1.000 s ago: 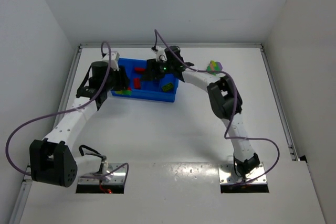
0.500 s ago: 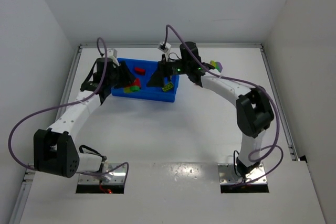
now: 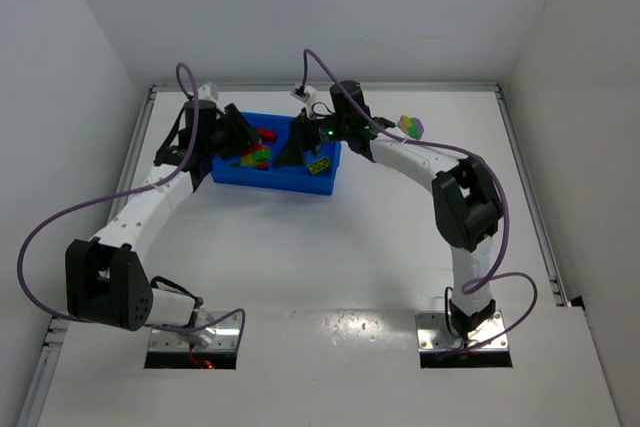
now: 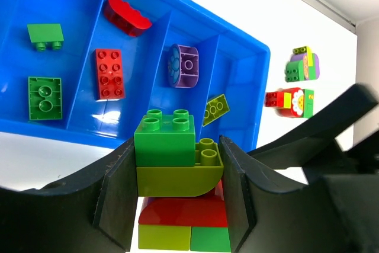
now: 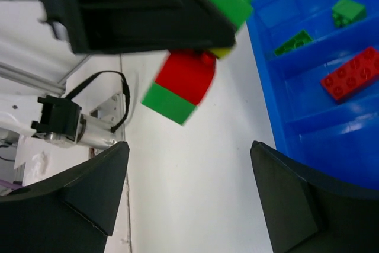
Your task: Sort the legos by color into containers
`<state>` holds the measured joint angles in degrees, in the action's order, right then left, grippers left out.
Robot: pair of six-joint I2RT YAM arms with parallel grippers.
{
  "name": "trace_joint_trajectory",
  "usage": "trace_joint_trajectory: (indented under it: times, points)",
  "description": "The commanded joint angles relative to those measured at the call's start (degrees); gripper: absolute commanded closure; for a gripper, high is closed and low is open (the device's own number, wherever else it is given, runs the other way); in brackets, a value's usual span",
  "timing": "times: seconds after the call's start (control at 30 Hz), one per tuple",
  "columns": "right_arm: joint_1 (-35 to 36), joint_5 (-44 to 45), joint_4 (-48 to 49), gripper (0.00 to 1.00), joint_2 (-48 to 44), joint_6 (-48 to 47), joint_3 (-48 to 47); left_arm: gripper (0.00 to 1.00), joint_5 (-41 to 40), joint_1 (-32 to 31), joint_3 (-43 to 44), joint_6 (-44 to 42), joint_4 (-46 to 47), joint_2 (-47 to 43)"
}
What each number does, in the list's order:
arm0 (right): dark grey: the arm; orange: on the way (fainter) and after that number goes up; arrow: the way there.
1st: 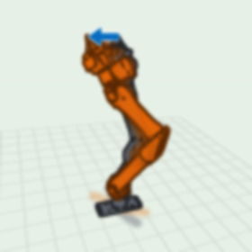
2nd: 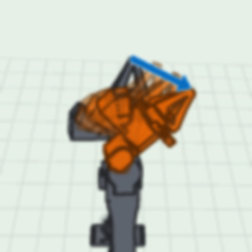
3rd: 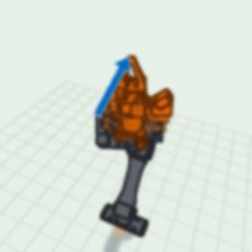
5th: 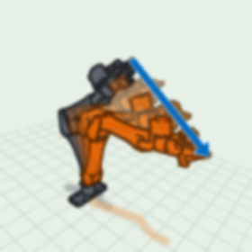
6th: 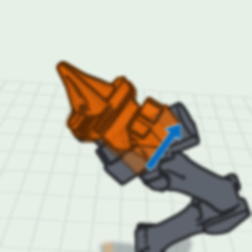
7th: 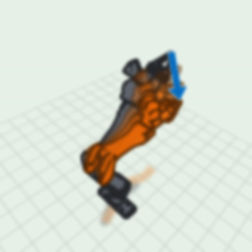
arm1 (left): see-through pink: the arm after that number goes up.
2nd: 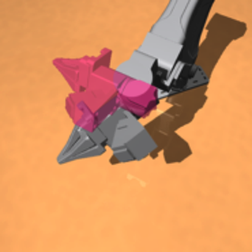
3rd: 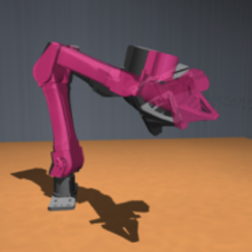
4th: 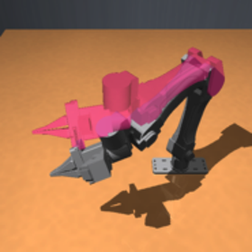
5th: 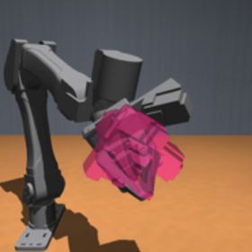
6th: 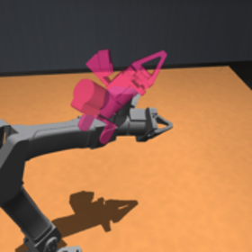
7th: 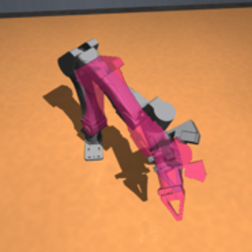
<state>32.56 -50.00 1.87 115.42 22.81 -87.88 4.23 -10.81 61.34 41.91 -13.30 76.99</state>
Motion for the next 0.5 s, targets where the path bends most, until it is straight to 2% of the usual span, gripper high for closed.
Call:
trace_joint_trajectory:
  times: [0.0,0.17,0.47]
  points:
    - [0.14,-2.74,2.35,0.16,0.95,0.65,-5.46,1.0,-0.45,-0.53,2.03,1.6,1.7,-0.35]
    - [0.14,-4.14,4.37,0.11,3.32,3.56,-9.32,1.0,-0.98,-0.53,2.03,1.07,1.7,0.18]
    - [0.14,-3.88,5.78,0.09,6.66,7.69,-11.0,1.0,-1.5,-0.53,2.55,1.07,2.23,0.7]
